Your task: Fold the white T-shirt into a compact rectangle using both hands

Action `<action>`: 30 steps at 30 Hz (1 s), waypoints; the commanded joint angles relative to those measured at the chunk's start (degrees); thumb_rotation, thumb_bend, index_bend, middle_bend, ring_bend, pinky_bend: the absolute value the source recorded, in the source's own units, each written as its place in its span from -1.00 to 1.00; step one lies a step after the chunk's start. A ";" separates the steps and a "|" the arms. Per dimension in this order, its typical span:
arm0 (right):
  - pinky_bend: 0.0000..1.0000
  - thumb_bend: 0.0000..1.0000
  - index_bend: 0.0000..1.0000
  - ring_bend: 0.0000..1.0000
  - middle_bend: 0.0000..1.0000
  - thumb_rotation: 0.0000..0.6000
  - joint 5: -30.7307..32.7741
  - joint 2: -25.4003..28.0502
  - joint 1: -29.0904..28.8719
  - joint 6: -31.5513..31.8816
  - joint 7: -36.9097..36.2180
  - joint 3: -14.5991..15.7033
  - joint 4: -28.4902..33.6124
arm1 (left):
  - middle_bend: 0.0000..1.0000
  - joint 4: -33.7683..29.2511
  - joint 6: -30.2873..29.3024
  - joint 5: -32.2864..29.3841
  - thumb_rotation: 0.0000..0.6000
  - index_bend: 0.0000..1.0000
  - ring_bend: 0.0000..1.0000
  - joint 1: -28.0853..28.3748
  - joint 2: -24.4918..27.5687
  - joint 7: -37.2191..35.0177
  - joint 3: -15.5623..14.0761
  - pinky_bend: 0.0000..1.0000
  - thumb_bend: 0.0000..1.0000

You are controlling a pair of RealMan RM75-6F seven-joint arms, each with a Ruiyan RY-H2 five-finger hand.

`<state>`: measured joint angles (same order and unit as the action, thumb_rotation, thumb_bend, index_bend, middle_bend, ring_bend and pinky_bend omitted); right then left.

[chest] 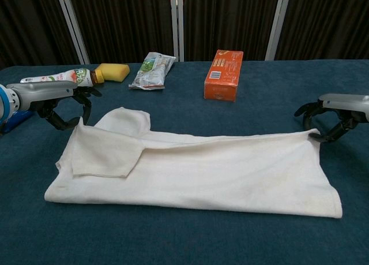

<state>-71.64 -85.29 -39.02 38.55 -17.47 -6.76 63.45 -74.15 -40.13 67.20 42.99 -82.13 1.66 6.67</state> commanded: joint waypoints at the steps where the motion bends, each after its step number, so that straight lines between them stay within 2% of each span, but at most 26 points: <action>1: -1.00 0.07 0.44 -1.00 -0.78 1.00 0.21 -0.69 -0.37 -0.62 -0.37 -0.39 -1.28 | -1.00 0.89 0.50 -0.99 1.00 0.42 -1.00 0.47 -0.72 0.45 0.29 -1.00 0.25; 21: -1.00 0.06 0.42 -1.00 -0.79 1.00 -1.59 -3.33 -0.86 -1.95 -4.17 -0.69 -7.55 | -1.00 3.29 1.61 -6.78 1.00 0.42 -1.00 2.24 -3.37 5.18 0.65 -1.00 0.25; 22: -1.00 0.02 0.31 -1.00 -0.80 1.00 -1.71 -3.42 -0.85 -2.03 -4.42 -0.66 -7.76 | -1.00 3.30 1.36 -6.66 1.00 0.42 -1.00 2.21 -3.54 5.09 0.68 -1.00 0.25; 24: -1.00 -0.22 -0.13 -1.00 -0.86 1.00 -2.55 -3.42 -0.80 -1.84 -5.13 -0.38 -7.91 | -1.00 3.37 1.12 -6.30 1.00 0.41 -1.00 2.17 -3.71 4.88 0.62 -1.00 0.25; 26: -1.00 -0.69 -0.67 -1.00 -0.96 1.00 -3.33 -3.35 -0.70 -1.62 -6.50 -0.24 -7.91 | -1.00 3.48 1.01 -6.09 1.00 0.40 -1.00 2.17 -3.86 4.74 0.60 -1.00 0.25; 28: -1.00 -0.90 -0.87 -1.00 -1.00 1.00 -3.90 -3.30 -0.63 -1.32 -7.65 -0.22 -7.95 | -1.00 3.60 0.96 -6.00 1.00 0.40 -1.00 2.20 -3.98 4.58 0.64 -1.00 0.25; 30: -1.00 -0.96 -0.94 -1.00 -1.00 1.00 -4.68 -3.15 -0.58 -0.82 -8.61 -0.10 -7.94 | -1.00 3.72 1.03 -5.92 1.00 0.40 -1.00 2.28 -4.07 4.56 0.61 -1.00 0.25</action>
<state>-75.77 -88.55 -39.68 37.35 -25.52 -6.98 55.53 -70.43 -39.11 61.28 45.27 -86.20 6.22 7.28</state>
